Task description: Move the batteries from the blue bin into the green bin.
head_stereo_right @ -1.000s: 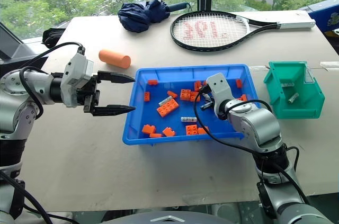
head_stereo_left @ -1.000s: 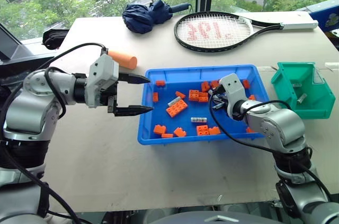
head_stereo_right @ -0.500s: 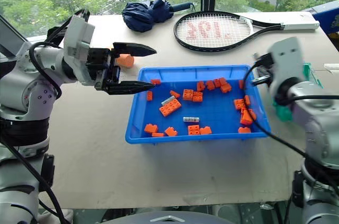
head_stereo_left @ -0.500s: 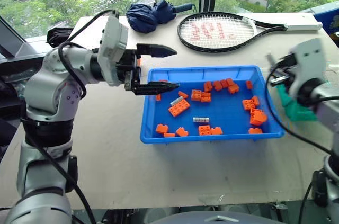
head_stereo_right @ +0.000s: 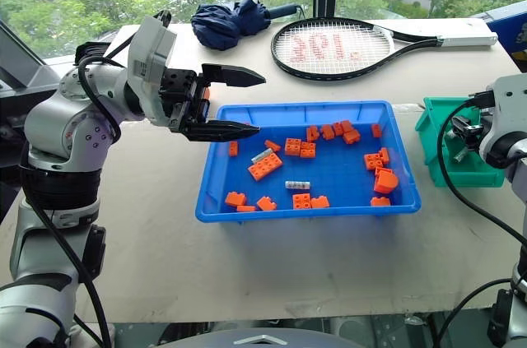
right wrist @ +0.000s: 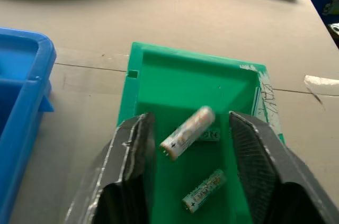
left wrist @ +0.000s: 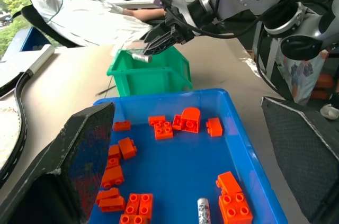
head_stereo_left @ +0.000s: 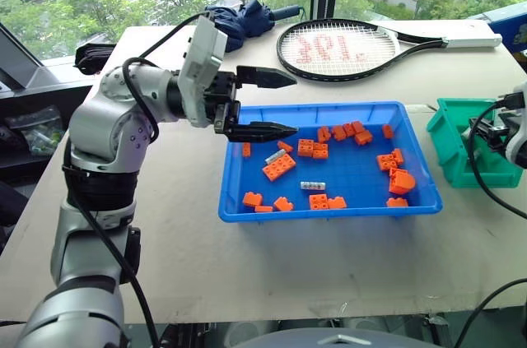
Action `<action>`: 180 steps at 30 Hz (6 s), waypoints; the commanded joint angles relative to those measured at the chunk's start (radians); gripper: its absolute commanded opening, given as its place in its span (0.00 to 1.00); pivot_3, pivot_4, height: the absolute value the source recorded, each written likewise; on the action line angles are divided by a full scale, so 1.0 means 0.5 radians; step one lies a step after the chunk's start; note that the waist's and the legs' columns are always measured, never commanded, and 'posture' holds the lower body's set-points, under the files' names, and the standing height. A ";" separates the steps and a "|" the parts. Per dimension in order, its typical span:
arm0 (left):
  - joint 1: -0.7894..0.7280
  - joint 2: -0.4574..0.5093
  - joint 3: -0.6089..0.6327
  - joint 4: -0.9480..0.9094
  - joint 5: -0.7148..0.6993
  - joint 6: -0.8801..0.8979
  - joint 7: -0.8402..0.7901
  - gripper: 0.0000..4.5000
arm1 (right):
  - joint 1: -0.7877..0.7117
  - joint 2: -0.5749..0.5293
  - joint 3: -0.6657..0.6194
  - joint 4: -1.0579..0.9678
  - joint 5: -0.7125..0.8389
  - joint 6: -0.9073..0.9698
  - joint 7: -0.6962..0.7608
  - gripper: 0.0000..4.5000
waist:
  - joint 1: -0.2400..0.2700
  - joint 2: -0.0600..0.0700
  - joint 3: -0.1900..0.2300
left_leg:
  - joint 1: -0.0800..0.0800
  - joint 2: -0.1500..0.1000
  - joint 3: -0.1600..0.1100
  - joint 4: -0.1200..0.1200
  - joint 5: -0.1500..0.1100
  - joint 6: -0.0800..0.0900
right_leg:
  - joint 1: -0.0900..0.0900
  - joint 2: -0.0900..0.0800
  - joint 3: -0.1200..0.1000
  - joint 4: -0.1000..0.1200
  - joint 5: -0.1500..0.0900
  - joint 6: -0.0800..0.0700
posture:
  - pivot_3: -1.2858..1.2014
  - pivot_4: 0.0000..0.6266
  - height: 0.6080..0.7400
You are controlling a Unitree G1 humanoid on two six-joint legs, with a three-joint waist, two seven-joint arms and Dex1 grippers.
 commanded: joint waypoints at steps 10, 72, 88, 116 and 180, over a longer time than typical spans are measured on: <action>0.626 0.435 0.201 -0.139 0.117 -0.101 -0.086 1.00 | -0.121 0.016 0.495 -0.380 0.466 -0.175 0.542 0.98 | -0.038 0.002 -0.001 | 0.001 0.005 0.001 -0.003 0.000 0.000 | -0.001 0.004 0.002 -0.002 0.000 0.000 | 0.52 0.24 1.00; 0.063 -0.019 0.150 -0.159 -0.169 0.203 0.316 1.00 | -0.235 -0.444 0.145 0.249 0.064 0.005 0.629 0.01 | -0.002 0.001 0.000 | -0.002 0.004 0.000 0.000 0.000 0.000 | 0.000 0.003 -0.001 -0.005 0.003 0.000 | 0.52 0.24 1.00; 0.429 0.417 0.268 0.184 0.197 -0.178 0.052 1.00 | -0.364 -0.276 0.365 0.335 0.182 -0.291 0.583 0.70 | -0.023 0.004 -0.001 | 0.000 0.005 0.004 -0.001 0.000 0.000 | -0.001 0.004 0.004 -0.004 0.003 -0.001 | 0.52 0.24 1.00; 0.963 0.668 0.508 0.124 0.258 -0.296 0.025 1.00 | -1.101 1.211 2.012 1.244 -0.369 -1.070 0.662 0.70 | -0.071 0.002 -0.002 | -0.003 0.014 0.001 -0.004 0.002 -0.004 | -0.008 0.016 0.003 -0.006 0.006 -0.007 | 0.52 0.24 1.00; 0.826 0.601 0.342 0.151 0.286 -0.310 0.040 1.00 | -0.606 0.634 1.944 0.302 -0.321 -0.240 0.768 0.02 | -0.076 0.000 -0.006 | -0.003 0.014 0.002 -0.004 0.002 -0.004 | -0.009 0.016 0.005 -0.004 0.006 -0.007 | 0.52 0.24 1.00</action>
